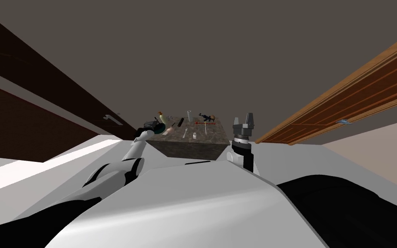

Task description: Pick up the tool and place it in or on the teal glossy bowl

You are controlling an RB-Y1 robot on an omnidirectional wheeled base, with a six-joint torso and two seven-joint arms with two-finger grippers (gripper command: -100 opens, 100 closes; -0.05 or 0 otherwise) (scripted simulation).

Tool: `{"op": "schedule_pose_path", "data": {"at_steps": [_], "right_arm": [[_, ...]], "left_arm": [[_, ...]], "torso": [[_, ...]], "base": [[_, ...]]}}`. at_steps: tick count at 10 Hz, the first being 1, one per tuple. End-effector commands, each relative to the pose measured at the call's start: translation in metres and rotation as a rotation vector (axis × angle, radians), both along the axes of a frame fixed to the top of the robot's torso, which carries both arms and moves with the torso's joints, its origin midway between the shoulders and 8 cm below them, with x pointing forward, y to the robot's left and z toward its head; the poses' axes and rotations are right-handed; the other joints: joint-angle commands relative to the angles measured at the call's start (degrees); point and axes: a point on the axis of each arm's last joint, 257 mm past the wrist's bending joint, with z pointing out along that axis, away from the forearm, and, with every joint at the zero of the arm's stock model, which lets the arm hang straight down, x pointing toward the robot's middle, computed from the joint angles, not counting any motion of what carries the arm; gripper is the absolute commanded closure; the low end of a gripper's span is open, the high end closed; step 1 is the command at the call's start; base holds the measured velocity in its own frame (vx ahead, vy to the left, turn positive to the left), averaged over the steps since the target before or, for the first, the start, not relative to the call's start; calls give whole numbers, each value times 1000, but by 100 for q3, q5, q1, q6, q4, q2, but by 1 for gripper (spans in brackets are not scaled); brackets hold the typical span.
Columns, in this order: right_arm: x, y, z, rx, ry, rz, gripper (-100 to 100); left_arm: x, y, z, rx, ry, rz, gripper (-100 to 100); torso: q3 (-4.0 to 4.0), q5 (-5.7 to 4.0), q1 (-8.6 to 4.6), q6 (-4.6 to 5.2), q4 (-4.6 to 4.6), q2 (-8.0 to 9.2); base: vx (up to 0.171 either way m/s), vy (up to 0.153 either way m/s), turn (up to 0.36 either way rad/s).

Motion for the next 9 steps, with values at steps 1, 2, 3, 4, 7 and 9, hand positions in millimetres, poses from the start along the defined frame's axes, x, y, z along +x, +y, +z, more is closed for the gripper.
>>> {"op": "schedule_pose_path", "data": {"at_steps": [1,2,3,4,7,9], "right_arm": [[0,0,0,0,0,0,0],[0,0,0,0,0,0,0],[0,0,0,0,0,0,0],[0,0,0,0,0,0,0],[0,0,0,0,0,0,0],[0,0,0,0,0,0,0]], "left_arm": [[1,4,10,1,1,-4,-100],[3,7,17,2,1,-6,-100],[5,13,29,4,0,-10,-100],[6,15,36,5,-1,-11,-100],[5,21,43,6,-1,-13,0],[5,21,43,6,-2,-13,0]], "torso": [[0,0,0,0,0,0],[1,0,2,0,1,3],[2,1,5,-1,1,4],[3,0,0,-2,2,6],[2,2,9,0,0,4],[1,5,20,-1,0,2]], "base": [[-5,-49,9],[-8,-42,17],[-10,-63,29],[-7,-65,28],[-3,-32,13],[0,0,0]]}}
